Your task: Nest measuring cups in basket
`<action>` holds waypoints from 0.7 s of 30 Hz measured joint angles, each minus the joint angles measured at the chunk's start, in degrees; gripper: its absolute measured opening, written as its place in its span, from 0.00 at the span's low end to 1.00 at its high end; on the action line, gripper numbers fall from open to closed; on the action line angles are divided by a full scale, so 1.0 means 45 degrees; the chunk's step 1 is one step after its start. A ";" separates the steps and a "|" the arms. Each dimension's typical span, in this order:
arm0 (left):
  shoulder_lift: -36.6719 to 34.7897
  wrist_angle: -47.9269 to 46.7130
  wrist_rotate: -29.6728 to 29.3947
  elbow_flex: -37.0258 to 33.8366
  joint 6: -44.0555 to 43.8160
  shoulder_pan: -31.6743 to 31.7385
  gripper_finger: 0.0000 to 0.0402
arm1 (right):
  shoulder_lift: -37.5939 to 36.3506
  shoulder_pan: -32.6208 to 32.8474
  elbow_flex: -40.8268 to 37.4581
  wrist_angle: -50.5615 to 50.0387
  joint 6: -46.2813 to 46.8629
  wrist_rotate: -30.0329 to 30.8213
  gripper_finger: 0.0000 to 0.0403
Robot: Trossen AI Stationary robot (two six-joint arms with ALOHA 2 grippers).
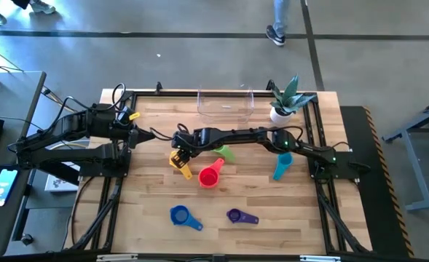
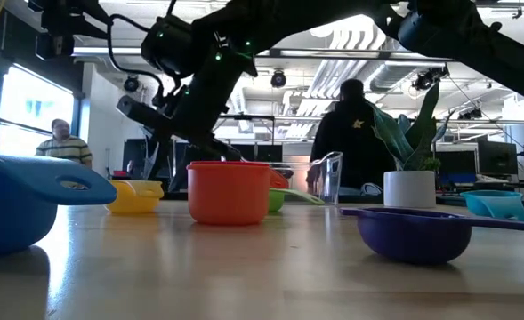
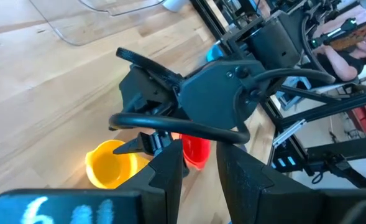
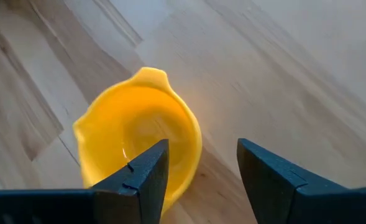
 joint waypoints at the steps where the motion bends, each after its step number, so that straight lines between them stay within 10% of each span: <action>1: -0.0003 0.0006 0.0003 0.0000 0.0000 0.0000 0.22 | 0.0030 0.0005 0.0000 0.0065 0.0047 0.0000 0.43; 21: -0.0005 0.0066 0.1030 0.0000 0.0712 -0.0010 0.22 | 0.0219 -0.0082 0.0000 0.0067 0.0726 -0.1134 0.03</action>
